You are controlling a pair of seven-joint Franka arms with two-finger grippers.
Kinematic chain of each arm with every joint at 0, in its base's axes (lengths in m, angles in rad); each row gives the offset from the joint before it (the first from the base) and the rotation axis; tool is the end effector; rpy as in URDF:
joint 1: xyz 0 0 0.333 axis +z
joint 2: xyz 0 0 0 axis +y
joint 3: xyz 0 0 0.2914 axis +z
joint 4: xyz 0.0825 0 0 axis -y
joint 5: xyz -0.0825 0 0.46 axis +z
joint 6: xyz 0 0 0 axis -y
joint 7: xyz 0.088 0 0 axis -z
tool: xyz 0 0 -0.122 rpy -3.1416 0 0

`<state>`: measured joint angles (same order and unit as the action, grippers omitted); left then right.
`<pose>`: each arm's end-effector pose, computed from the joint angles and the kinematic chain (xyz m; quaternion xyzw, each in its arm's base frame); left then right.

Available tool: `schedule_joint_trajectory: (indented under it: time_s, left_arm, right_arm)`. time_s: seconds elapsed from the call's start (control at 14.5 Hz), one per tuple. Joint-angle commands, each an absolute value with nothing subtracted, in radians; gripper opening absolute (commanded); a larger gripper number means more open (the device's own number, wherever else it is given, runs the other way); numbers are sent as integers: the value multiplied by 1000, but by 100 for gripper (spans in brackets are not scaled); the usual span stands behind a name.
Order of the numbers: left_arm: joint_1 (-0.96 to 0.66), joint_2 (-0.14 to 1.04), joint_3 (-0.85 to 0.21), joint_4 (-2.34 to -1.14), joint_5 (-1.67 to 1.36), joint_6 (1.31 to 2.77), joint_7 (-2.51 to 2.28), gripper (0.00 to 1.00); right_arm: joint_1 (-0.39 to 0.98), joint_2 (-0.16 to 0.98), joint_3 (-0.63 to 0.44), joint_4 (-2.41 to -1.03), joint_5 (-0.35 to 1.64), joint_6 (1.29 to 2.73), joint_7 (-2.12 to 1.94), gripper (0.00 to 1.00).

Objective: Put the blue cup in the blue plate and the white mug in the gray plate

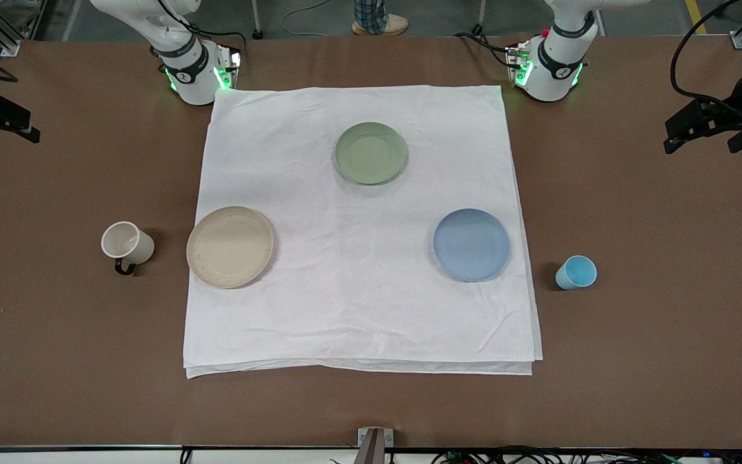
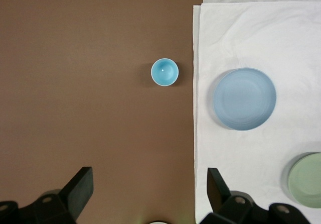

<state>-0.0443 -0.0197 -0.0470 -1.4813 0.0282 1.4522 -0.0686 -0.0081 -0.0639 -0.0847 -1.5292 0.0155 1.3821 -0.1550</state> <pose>0.6096 -0.0524 0.6353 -0.9998 0.0097 0.0035 0.0148 0.5876 -0.0541 0.6306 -0.9986 -0.0324 0.0401 0.0154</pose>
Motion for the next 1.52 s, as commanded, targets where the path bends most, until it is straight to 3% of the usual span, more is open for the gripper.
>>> schedule_joint_trajectory:
  time_s: [0.0,0.21,0.41,0.76,1.03,1.31,1.38,1.45]
  left_arm:
    - [-46,-9,-44,-1465,43,1447,-45,100]
    - [-40,49,-38,-1460,44,1454,-43,100]
    - [-6,124,-38,-1527,45,1544,-46,100]
    - [52,179,-40,-1889,43,2018,-69,100]
    - [54,323,-40,-1933,41,2212,-71,99]
    - [52,448,-41,-1930,28,2356,-109,80]
    - [46,468,-44,-1930,28,2382,-130,71]
    - [41,485,-46,-1930,28,2404,-143,56]
  right_arm:
    - [-11,-72,-83,-1526,0,1371,-158,100]
    - [-15,-42,-84,-1526,-2,1382,-155,100]
    - [-44,131,-97,-1525,0,1526,-160,100]
    - [-100,306,-97,-1732,20,1914,-146,100]
    - [-109,394,-95,-1856,66,2162,-146,100]
    - [-110,446,-94,-1965,83,2364,-144,94]
    - [-109,448,-92,-1977,89,2365,-144,88]
    - [-107,448,-92,-1982,89,2364,-144,77]
